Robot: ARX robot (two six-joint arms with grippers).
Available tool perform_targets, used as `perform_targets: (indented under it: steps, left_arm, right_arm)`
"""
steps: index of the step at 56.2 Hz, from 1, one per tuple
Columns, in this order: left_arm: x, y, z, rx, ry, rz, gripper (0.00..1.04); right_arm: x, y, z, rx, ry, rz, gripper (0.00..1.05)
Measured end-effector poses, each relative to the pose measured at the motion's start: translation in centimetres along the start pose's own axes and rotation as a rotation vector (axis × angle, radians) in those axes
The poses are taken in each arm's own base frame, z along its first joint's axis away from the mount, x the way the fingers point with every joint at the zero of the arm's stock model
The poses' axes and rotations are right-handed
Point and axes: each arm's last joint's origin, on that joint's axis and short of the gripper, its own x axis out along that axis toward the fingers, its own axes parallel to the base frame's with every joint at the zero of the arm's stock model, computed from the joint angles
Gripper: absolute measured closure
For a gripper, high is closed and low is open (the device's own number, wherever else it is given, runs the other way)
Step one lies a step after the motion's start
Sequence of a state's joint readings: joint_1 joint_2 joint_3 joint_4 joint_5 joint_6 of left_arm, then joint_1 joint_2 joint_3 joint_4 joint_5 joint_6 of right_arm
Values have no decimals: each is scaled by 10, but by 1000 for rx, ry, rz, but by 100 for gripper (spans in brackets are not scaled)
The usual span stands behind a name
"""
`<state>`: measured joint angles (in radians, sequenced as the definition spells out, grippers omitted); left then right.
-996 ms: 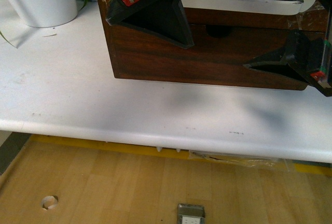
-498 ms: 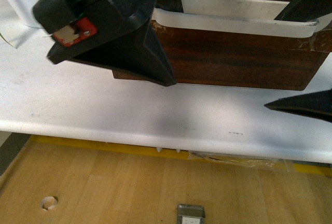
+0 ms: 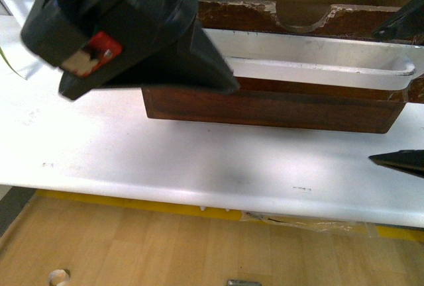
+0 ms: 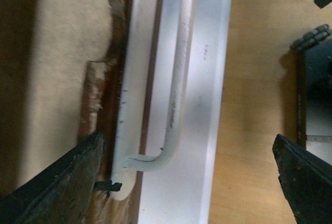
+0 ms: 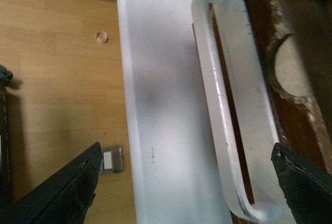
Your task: Open drawer
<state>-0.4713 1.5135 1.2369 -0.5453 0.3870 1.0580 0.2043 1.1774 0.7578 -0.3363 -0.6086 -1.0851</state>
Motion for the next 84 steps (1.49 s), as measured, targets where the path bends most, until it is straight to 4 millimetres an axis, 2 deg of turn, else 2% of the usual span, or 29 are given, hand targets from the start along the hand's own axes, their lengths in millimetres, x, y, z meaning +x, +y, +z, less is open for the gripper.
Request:
perform_targets:
  steps: [9, 18, 30, 41, 50, 58, 73, 75, 77, 80, 82, 84]
  left_arm:
    - [-26, -6, -2, -45, -61, 169, 6]
    - [-45, -22, -18, -139, -119, 349, 6]
    - [-77, -46, -57, -370, -72, 840, 6]
    - [-92, -85, -97, -589, 16, 1168, 6]
    - [-106, -117, -114, -764, 34, 1377, 6]
    - [-113, -130, -128, -919, 76, 1565, 6]
    - [-114, -132, -130, -961, 21, 1565, 8]
    - [-112, -133, -129, -956, -93, 1458, 15]
    - [-108, -138, -129, -950, -212, 1323, 24]
    - [-102, -146, -129, -940, -299, 1196, 36]
    - [-100, -150, -130, -942, -313, 1176, 43]
    - [-98, -153, -132, -948, -320, 1171, 51]
  right_arm:
    - [-20, 4, -7, 65, -80, -96, 9]
    - [-42, 18, -18, 167, -171, -228, 9]
    - [-64, 46, -36, 393, -259, -429, 9]
    - [-72, 69, -46, 511, -295, -534, 9]
    - [-76, 92, -55, 596, -339, -584, 9]
    - [-78, 104, -57, 643, -371, -602, 9]
    - [-78, 106, -57, 713, -390, -617, 10]
    - [-77, 106, -57, 729, -366, -706, 14]
    - [-73, 112, -55, 754, -328, -826, 23]
    - [-71, 120, -57, 794, -268, -981, 35]
    - [-73, 121, -56, 797, -260, -1063, 45]
    - [-74, 121, -56, 800, -256, -1085, 50]
